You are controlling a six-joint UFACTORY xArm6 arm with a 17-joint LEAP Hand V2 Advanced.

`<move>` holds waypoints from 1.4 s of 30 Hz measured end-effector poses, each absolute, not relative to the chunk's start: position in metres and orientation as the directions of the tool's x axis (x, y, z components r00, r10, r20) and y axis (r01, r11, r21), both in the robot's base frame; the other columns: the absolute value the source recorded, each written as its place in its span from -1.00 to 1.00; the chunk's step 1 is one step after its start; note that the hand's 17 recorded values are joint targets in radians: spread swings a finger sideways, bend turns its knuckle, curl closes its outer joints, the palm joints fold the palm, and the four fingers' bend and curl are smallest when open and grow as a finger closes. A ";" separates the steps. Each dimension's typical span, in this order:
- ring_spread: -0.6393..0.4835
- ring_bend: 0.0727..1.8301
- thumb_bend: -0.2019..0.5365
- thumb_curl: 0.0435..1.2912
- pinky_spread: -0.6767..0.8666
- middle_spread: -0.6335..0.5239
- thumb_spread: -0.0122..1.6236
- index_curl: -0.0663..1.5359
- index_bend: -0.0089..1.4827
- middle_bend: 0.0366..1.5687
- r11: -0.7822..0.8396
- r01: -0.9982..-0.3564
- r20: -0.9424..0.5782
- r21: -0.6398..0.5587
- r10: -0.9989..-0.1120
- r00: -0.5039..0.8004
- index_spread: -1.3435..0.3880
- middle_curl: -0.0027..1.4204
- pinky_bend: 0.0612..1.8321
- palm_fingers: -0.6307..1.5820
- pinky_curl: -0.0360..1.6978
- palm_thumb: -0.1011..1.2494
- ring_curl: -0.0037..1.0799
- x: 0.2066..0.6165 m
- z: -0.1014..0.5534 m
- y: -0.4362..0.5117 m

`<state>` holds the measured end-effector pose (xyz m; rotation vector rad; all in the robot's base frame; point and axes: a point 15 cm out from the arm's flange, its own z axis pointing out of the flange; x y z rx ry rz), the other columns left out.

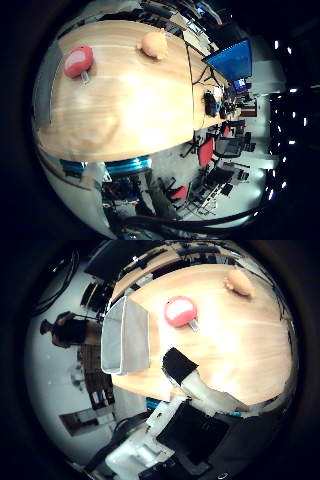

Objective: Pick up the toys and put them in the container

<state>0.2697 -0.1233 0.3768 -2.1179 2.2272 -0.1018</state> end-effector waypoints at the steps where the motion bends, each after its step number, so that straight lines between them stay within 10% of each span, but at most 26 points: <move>1: -0.14 -0.51 -0.52 -0.63 0.29 -0.29 0.28 -0.50 -0.75 -0.74 0.050 -0.994 -0.003 -0.093 -0.999 -0.050 -0.05 -0.47 -0.51 0.01 -0.90 -0.34 -0.72 0.269 0.376 -0.123; 25: -0.14 -0.49 -0.52 -0.62 0.25 -0.29 0.28 -0.51 -0.76 -0.74 0.071 -0.995 -0.023 -0.077 -0.997 -0.070 -0.04 -0.48 -0.48 0.01 -0.89 -0.34 -0.70 0.282 0.355 -0.133; 42: -0.18 -0.42 -0.53 -0.62 0.19 -0.32 0.24 -0.54 -0.78 -0.74 -0.041 -0.998 -0.039 -0.055 -0.998 0.043 -0.03 -0.48 -0.40 -0.03 -0.88 -0.33 -0.67 0.364 0.335 -0.104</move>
